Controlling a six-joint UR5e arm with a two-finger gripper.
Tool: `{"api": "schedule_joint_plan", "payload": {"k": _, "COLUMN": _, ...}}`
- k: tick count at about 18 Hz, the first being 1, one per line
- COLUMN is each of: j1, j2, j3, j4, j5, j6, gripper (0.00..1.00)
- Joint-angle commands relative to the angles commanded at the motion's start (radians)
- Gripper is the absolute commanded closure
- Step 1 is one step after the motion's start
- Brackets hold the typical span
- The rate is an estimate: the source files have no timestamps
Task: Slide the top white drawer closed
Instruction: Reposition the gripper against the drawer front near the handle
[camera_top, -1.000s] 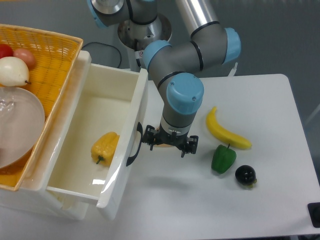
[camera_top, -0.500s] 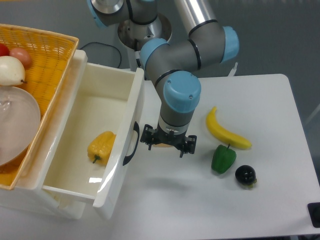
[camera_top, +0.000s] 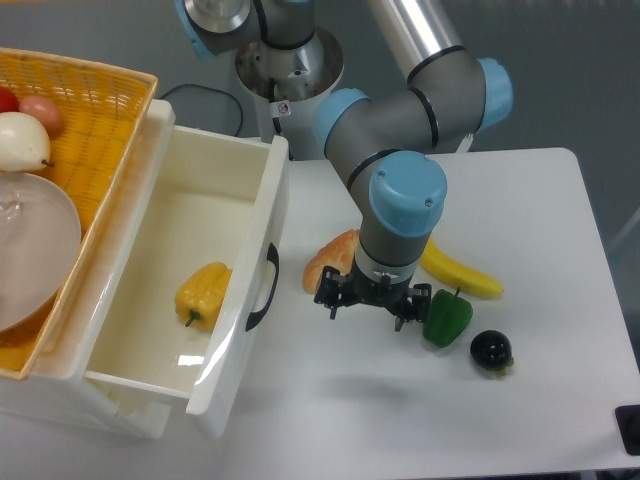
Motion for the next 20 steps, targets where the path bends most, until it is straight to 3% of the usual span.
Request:
{"api": "schedule_joint_plan", "payload": {"k": 7, "j1": -0.049, "j2": -0.029, "j3": -0.006, "j4": 0.0, "j5": 0.029, "j6": -0.003, "gripper": 0.0}}
{"api": "schedule_joint_plan", "payload": {"k": 11, "j1": -0.052, "j2": -0.032, "j3": -0.038, "j4": 0.002, "j5": 0.028, "j6": 0.0, "gripper": 0.0}}
{"api": "schedule_joint_plan", "payload": {"k": 20, "j1": -0.061, "j2": -0.029, "j3": -0.048, "j4": -0.005, "j5": 0.02, "j6": 0.0, "gripper": 0.0}}
